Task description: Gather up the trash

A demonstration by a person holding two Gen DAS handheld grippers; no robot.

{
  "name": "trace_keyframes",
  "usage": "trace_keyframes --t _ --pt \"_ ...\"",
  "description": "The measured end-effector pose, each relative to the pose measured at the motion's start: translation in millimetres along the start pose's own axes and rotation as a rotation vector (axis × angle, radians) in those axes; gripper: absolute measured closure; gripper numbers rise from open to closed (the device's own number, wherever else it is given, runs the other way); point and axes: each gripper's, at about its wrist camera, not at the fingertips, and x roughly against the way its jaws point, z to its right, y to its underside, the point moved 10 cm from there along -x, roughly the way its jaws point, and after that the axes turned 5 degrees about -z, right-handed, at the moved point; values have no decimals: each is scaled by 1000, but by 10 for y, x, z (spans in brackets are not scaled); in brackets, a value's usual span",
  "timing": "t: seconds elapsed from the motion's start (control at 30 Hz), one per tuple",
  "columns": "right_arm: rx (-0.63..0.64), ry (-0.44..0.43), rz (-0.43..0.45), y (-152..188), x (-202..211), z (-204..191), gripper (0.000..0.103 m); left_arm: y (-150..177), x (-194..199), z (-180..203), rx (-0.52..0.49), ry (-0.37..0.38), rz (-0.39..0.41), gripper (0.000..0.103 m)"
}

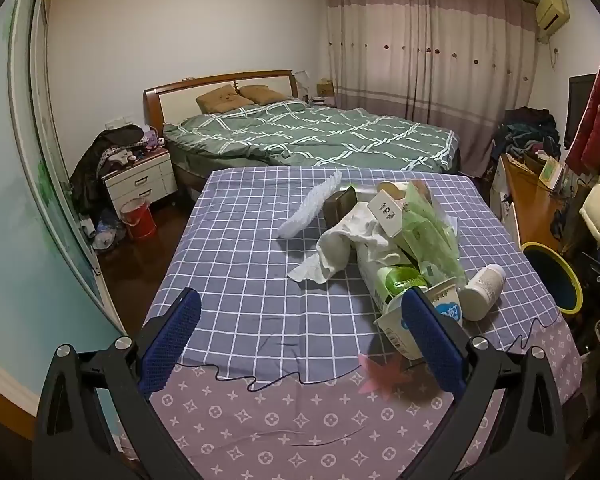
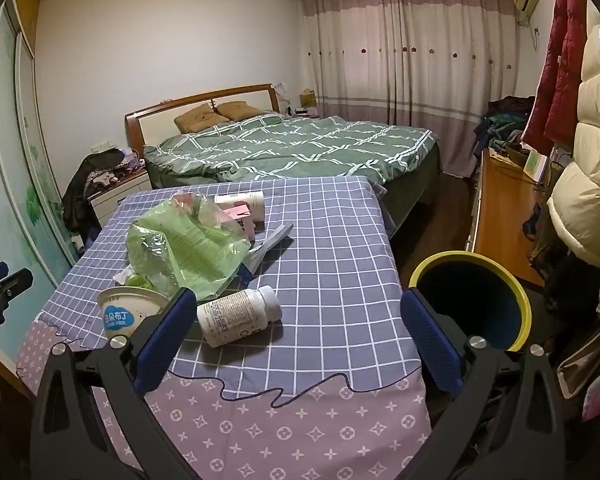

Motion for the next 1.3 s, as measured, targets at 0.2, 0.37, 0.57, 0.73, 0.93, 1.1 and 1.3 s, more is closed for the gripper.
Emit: trace_keyframes --t 0.2,0.37,0.57,0.73,0.93,1.1,1.3 --pt "-9 2 1 1 -24 1 6 -2 5 6 -5 1 -3 4" --pt "-12 1 1 10 -35 7 6 2 -1 7 -9 1 -6 4" --pt "-15 -2 -2 28 -51 13 6 10 -12 25 -14 2 -8 4" --pt "-20 -2 -5 32 -60 26 6 15 -11 32 -14 2 -9 4" --pt "-22 -2 -7 35 -66 31 6 22 -9 36 -15 2 -9 4" --pt "-23 -4 -10 42 -75 31 6 21 -15 36 -15 1 -9 4" --pt "-24 -4 -12 51 -86 31 6 30 -30 39 -17 1 -12 4"
